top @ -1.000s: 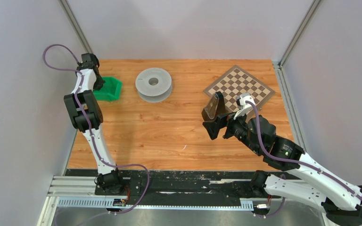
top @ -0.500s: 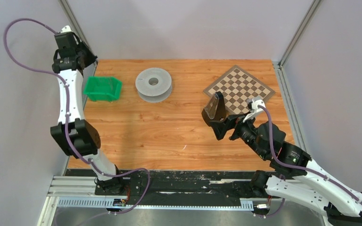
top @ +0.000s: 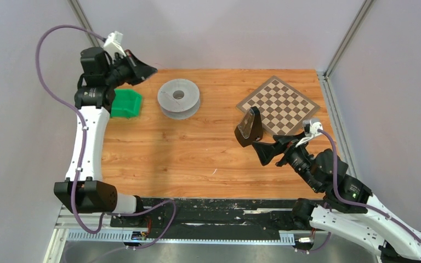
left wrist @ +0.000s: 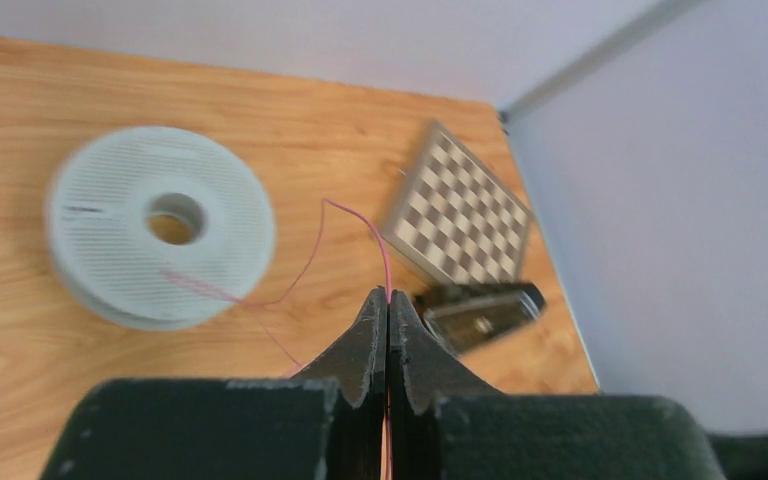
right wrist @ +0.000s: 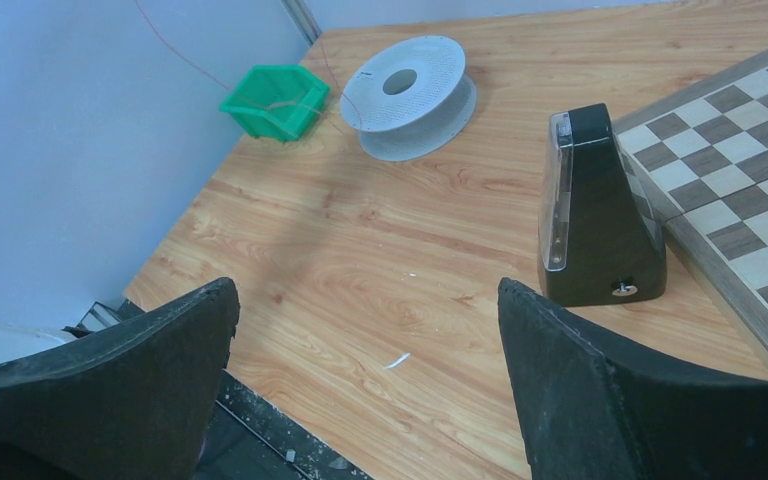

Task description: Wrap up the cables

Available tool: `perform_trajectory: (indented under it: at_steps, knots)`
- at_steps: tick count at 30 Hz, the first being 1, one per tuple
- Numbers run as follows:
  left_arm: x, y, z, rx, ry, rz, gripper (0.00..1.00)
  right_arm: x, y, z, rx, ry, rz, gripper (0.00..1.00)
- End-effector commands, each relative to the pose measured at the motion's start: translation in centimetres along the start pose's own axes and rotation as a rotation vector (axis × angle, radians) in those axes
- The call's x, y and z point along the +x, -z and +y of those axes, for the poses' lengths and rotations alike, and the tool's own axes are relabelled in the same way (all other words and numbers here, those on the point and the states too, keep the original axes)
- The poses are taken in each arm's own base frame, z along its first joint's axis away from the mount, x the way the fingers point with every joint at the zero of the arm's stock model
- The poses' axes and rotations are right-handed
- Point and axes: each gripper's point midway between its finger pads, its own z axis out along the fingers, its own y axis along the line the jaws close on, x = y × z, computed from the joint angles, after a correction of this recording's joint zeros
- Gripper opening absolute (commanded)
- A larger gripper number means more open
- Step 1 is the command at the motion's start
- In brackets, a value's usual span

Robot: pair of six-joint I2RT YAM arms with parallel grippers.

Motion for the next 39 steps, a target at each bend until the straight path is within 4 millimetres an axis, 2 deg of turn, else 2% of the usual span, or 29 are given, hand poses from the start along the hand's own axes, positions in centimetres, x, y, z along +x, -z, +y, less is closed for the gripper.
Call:
perform_trajectory:
  at_steps: [1,2,3,4,5,6,7,9,10,11,13,18,21,22,24,27,32,39]
  knots:
    - [3.7,1.7,-7.7,0.264,-0.064,0.072,0.0,-0.3,0.0,0.4,-0.019,-0.027,-0.023,0.99]
    - [6.1,1.1,-8.4,0.3,-0.058,0.118,0.0,0.1,0.0,0.4,-0.024,-0.024,-0.013,0.98]
    - [7.2,1.5,-9.2,0.327,-0.058,0.138,0.0,0.4,0.0,0.4,-0.031,-0.025,-0.007,0.98]
    - [9.7,1.2,-9.3,0.342,-0.041,0.198,0.0,0.8,0.0,0.3,-0.034,-0.027,0.0,0.98]
    - [10.8,1.5,-9.7,0.361,-0.038,0.222,0.0,1.1,0.1,0.3,-0.038,-0.029,0.007,0.98]
    - [13.2,1.3,-9.5,0.368,-0.02,0.279,0.0,1.5,0.1,0.2,-0.04,-0.031,0.013,0.98]
    - [14.1,1.6,-9.6,0.374,-0.016,0.295,0.0,1.9,0.1,0.1,-0.042,-0.028,0.022,0.97]
    - [17.9,1.3,-8.0,0.35,0.023,0.353,0.0,3.2,-0.1,0.0,-0.049,-0.017,0.052,0.96]
    - [18.3,1.3,-8.1,0.362,0.029,0.341,0.0,4.0,-0.2,-0.1,-0.051,-0.01,0.072,0.96]
    - [20.1,1.1,-7.0,0.344,0.055,0.373,0.0,4.9,-0.4,-0.1,-0.057,-0.003,0.096,0.96]
    - [21.7,0.7,-5.6,0.309,0.081,0.394,0.0,6.6,-0.8,0.4,-0.092,0.011,0.15,0.94]
    - [26.1,-1.2,-0.8,0.126,0.147,0.526,0.0,11.1,-2.4,4.1,-0.296,0.044,0.287,0.85]
    - [27.5,-1.6,1.0,0.053,0.15,0.578,0.0,14.1,-4.7,4.1,-0.261,0.024,0.361,0.8]
    - [27.7,-1.9,2.0,0.004,0.138,0.571,0.01,14.5,-5.2,4.2,-0.261,0.019,0.36,0.78]
    - [27.7,-2.0,3.4,-0.068,0.121,0.547,0.03,16.7,-6.8,3.9,-0.243,0.03,0.391,0.74]
    - [27.8,-2.0,4.6,-0.119,0.122,0.509,0.03,18.7,-9.0,3.9,-0.232,0.039,0.384,0.65]
    - [28.8,-2.0,4.5,-0.1,0.168,0.514,0.02,22.9,-12.2,4.6,-0.236,0.135,0.442,0.54]
    - [29.5,-1.9,4.3,-0.077,0.191,0.525,0.02,29.2,-15.1,4.9,-0.206,0.265,0.551,0.54]
